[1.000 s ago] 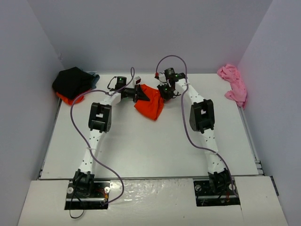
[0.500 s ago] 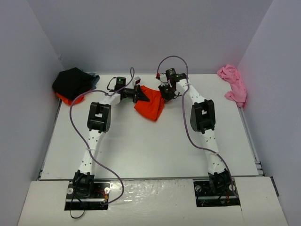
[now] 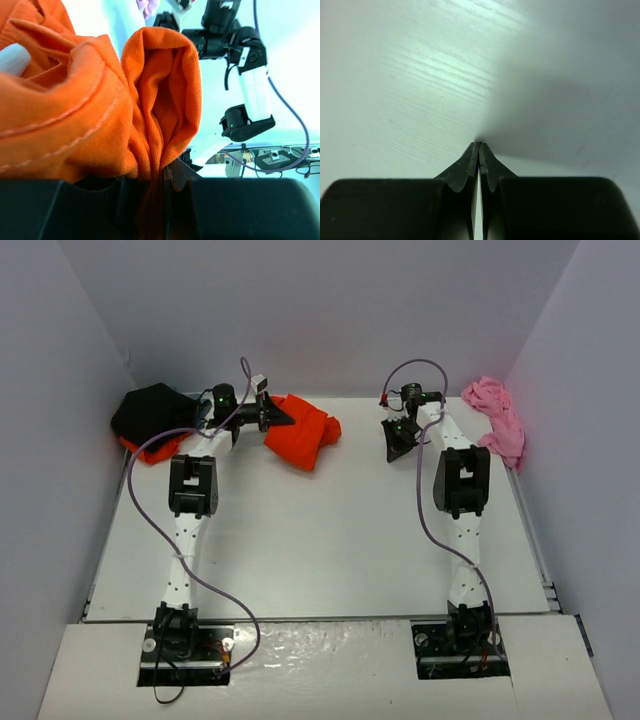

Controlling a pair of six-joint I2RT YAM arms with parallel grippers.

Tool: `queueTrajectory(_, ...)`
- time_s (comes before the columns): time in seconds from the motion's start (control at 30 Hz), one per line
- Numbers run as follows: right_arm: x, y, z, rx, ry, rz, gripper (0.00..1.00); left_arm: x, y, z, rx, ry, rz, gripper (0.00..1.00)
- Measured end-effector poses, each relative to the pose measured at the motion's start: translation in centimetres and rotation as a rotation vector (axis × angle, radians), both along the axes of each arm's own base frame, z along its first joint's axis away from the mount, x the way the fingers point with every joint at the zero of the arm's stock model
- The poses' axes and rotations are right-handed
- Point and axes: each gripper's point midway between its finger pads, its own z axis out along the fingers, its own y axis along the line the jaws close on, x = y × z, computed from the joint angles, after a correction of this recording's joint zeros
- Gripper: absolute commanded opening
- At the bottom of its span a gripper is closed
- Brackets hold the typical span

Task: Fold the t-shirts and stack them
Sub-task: Neatly place the folded tshirt to the corner

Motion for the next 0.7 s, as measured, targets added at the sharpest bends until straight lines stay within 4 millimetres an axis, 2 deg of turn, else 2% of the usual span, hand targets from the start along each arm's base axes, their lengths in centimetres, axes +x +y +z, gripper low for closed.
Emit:
queueTrajectory(0.17, -0.5, -0.1, 0.0, -0.015, 0.008, 0.009, 0.0, 0.7, 1.8, 0.6, -0.014, -0.005, 0.03, 0.0)
queueTrajectory(0.4, -1.1, 1.2, 0.0, -0.063, 0.004, 0.047, 0.0, 0.3, 2.0, -0.7, -0.026, 0.048, 0.027, 0.0)
queueTrajectory(0.5, -1.4, 2.2, 0.0, -0.085, -0.001, 0.068, 0.0, 0.1, 2.0, -0.5, -0.026, 0.063, 0.025, 0.0)
queueTrajectory(0.6, -1.7, 3.1, 0.2, -0.112, -0.012, 0.094, 0.0, -0.4, 2.1, 1.8, -0.024, 0.067, 0.023, 0.0)
queueTrajectory(0.7, -2.1, 4.0, 0.9, -0.138, -0.027, 0.123, 0.0, -1.1, 2.2, 7.5, -0.024, 0.005, 0.024, 0.0)
